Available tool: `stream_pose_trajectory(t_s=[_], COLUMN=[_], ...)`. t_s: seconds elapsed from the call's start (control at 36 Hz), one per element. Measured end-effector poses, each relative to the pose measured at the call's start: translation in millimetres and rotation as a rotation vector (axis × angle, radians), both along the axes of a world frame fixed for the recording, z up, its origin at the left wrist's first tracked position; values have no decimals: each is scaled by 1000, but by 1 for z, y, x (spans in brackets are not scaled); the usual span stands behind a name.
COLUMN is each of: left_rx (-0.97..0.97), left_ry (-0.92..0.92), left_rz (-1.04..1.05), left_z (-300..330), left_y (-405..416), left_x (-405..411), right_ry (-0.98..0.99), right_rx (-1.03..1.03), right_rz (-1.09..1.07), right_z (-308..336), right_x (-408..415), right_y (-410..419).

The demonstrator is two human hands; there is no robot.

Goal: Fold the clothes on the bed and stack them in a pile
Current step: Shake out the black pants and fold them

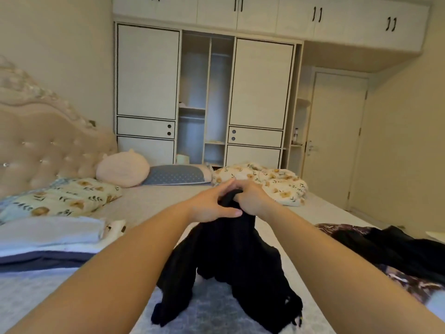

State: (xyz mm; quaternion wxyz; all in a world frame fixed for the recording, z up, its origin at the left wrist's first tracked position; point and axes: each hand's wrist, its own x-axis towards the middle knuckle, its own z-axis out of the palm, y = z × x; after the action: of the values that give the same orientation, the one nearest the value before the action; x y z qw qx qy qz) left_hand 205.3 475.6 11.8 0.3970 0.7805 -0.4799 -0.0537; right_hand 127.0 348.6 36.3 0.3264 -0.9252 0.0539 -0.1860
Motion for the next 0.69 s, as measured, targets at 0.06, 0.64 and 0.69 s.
stream_pose_trajectory(t_s=[0.06, 0.64, 0.69], left_rx=[12, -426, -374], left_ry=[-65, 9, -51], left_rz=[65, 676, 693], left_z=[-5, 29, 26], left_y=[-5, 38, 52], left_x=[-4, 20, 24], right_ry=[0, 262, 258], right_rx=[-109, 155, 102], right_rz=[-7, -6, -54], right_z=[-7, -27, -31], right_x=[3, 15, 17], right_y=[6, 2, 1])
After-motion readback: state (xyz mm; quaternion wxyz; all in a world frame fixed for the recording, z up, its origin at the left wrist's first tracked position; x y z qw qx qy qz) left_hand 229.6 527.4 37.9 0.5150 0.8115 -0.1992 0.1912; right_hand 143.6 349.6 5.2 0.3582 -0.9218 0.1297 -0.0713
